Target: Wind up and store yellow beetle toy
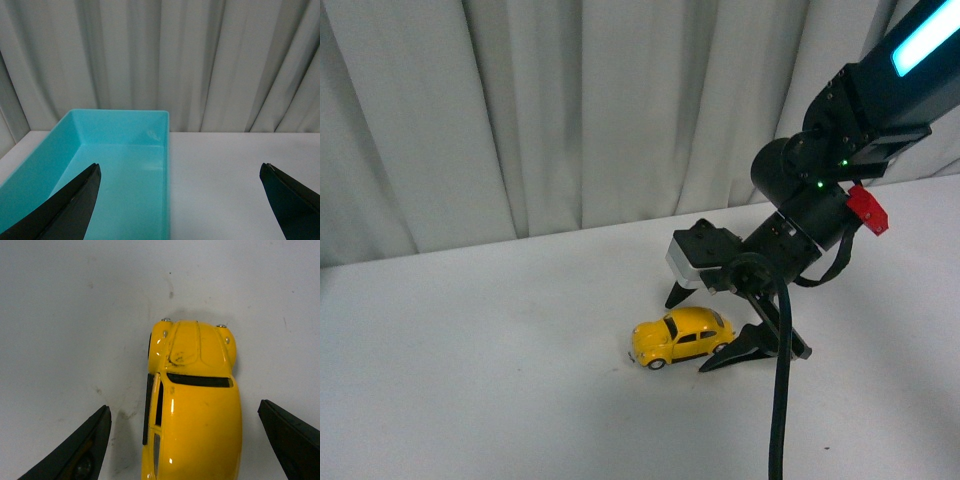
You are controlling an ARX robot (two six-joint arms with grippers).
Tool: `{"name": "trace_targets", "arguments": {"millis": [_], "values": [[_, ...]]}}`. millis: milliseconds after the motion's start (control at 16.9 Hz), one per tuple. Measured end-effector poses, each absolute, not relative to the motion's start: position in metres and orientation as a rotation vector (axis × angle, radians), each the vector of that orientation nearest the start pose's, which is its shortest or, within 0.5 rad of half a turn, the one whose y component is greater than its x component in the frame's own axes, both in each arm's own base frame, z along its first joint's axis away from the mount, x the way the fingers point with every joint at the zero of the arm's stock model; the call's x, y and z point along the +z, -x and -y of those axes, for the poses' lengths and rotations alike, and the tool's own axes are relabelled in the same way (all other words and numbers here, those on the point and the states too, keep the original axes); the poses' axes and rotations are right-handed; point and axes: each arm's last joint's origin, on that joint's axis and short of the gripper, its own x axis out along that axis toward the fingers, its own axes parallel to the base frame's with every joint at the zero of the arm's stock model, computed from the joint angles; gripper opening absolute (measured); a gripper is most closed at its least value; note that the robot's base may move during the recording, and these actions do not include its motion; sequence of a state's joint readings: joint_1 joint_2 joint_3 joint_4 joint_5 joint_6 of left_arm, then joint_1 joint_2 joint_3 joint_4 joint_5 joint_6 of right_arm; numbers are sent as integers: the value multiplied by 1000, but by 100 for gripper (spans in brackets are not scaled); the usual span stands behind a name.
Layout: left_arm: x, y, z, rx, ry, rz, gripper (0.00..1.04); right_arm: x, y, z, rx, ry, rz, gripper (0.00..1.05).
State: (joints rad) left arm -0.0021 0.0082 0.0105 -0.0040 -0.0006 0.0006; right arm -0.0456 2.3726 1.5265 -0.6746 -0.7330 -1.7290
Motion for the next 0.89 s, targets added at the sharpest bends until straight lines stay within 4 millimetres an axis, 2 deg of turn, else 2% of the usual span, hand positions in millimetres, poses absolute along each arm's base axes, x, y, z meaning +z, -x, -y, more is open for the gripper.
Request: {"name": "trace_targets", "arguments": {"millis": [59, 119, 178, 237, 593, 712, 889], "values": [[166, -98, 0, -2, -1, -2, 98, 54, -423, -1, 1467, 802, -514, 83], [166, -98, 0, -2, -1, -2, 98, 54, -423, -3, 1467, 807, -513, 58], [166, -98, 0, -2, -1, -2, 98, 54, -423, -3, 1463, 807, -514, 48], [166, -98, 0, -2, -1, -2, 98, 54, -424, -3, 1462, 807, -513, 43], [166, -98, 0, -2, -1, -2, 98, 52, -422, -2, 1458, 797, -516, 42], [166, -98, 0, -2, -1, -1, 98, 50, -421, 2, 1452, 786, -516, 42], [166, -98, 0, -2, -1, -2, 98, 47, -412, 19, 1434, 750, -531, 42]]}}
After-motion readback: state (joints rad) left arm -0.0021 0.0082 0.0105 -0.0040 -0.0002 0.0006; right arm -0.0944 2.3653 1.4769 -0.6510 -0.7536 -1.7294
